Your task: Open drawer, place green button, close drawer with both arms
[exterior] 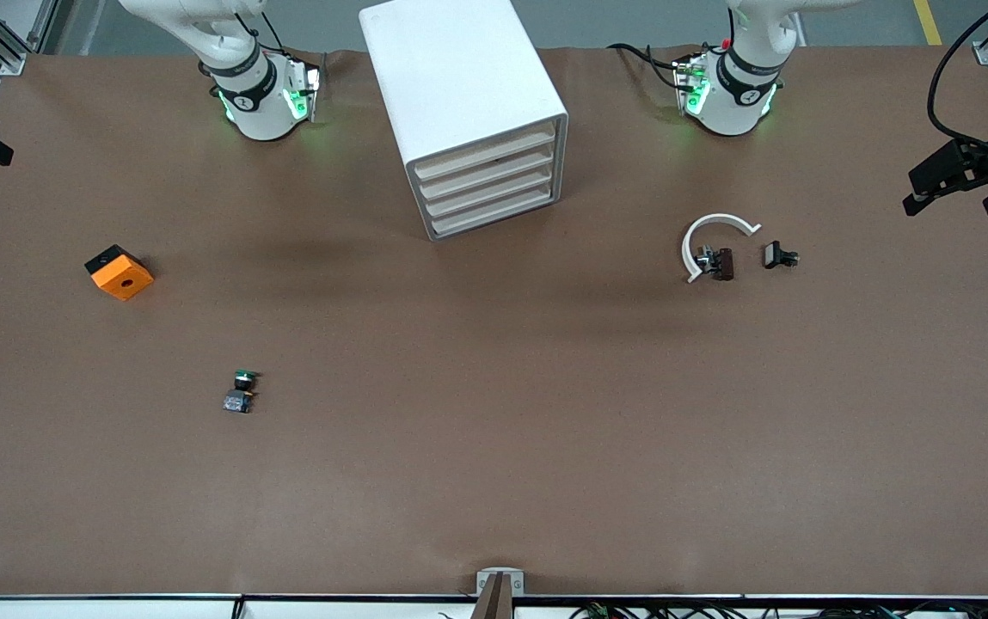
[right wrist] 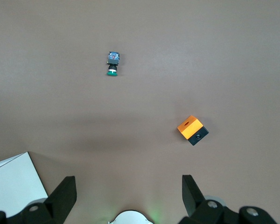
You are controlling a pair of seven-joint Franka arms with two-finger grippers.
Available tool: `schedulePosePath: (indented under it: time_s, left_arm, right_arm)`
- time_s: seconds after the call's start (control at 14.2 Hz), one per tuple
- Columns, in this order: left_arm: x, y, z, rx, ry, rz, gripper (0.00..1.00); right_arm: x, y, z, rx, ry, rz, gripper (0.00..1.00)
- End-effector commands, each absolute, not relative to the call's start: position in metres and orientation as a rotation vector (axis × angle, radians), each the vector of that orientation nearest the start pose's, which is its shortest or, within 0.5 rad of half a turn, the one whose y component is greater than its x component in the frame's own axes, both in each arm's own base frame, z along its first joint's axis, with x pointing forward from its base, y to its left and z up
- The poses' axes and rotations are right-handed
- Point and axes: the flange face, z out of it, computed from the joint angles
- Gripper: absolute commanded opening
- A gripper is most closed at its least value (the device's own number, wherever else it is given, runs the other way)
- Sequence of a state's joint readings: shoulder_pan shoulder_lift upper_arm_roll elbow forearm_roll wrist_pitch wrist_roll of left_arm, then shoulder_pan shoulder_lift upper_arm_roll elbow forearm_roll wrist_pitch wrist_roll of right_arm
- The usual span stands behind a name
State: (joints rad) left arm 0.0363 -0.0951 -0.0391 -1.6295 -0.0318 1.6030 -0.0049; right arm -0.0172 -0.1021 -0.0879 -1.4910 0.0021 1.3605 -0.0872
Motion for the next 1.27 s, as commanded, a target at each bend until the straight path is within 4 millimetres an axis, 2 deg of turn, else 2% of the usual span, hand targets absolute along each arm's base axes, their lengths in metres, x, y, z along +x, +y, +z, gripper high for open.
schedulePosePath:
  time_s: [0.0,0.35,0.63,0.99,1.2]
  left_arm:
    - [0.529,-0.009,0.655,-3.162,-0.019,-0.094,1.0]
    - [0.529,-0.008,0.653,-3.164,-0.026,-0.089,1.0]
    - [0.531,-0.002,0.633,-3.163,-0.045,0.024,1.0]
    - [0.542,0.0,0.579,-3.158,-0.047,0.197,1.0]
    - [0.545,-0.002,0.537,-3.155,-0.048,0.233,1.0]
  right_arm:
    - [0.491,-0.057,0.701,-3.138,0.014,0.039,1.0]
    - [0.492,-0.056,0.701,-3.138,0.012,0.039,1.0]
    - [0.491,-0.056,0.702,-3.138,0.012,0.039,1.0]
    - [0.491,-0.056,0.701,-3.138,0.014,0.044,1.0]
    - [0.491,-0.058,0.702,-3.14,0.019,0.042,1.0]
